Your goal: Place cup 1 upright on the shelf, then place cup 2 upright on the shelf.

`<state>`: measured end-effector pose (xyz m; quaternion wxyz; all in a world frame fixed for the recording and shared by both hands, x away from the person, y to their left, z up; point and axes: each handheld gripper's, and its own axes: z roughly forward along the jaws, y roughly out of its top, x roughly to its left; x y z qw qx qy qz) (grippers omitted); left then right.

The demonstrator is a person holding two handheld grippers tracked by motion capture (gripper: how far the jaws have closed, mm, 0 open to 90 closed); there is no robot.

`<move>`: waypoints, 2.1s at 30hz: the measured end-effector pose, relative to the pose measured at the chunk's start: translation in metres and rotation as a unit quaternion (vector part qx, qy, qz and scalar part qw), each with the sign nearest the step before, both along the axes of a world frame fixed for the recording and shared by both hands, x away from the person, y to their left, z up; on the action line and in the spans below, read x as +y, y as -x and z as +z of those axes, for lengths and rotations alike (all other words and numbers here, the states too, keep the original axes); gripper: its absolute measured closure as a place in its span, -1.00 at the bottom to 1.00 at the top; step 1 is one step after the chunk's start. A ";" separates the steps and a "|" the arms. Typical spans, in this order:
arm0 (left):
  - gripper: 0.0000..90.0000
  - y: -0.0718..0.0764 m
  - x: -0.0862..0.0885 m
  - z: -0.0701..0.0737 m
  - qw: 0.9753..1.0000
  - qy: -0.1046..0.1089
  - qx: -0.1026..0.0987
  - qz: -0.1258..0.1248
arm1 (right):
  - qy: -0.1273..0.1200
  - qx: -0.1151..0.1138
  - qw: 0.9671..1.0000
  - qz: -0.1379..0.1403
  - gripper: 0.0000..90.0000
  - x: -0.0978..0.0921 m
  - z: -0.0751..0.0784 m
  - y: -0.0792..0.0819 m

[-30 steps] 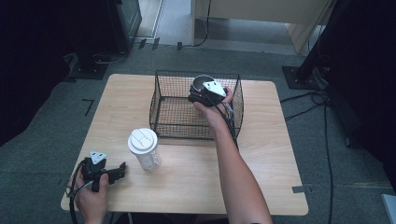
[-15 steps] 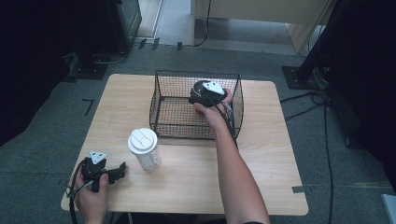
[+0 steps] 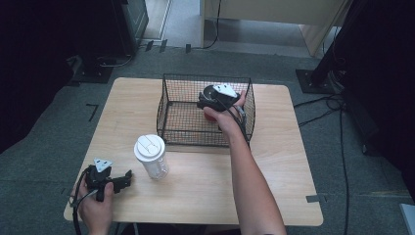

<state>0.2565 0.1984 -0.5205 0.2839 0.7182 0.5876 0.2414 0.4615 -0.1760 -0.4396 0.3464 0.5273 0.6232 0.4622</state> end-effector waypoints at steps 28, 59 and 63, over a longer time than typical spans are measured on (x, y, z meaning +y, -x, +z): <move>-1.00 0.000 0.000 0.000 1.000 0.000 0.000 0.000 | -0.007 -0.069 0.996 0.060 -1.00 -0.001 0.059 0.055; -1.00 0.000 0.000 0.000 1.000 0.001 0.000 0.000 | 0.029 -0.104 0.985 0.134 -1.00 0.025 0.058 0.170; -1.00 0.000 0.000 0.000 1.000 0.001 0.000 0.000 | 0.028 -0.105 0.985 0.135 -1.00 0.028 0.053 0.178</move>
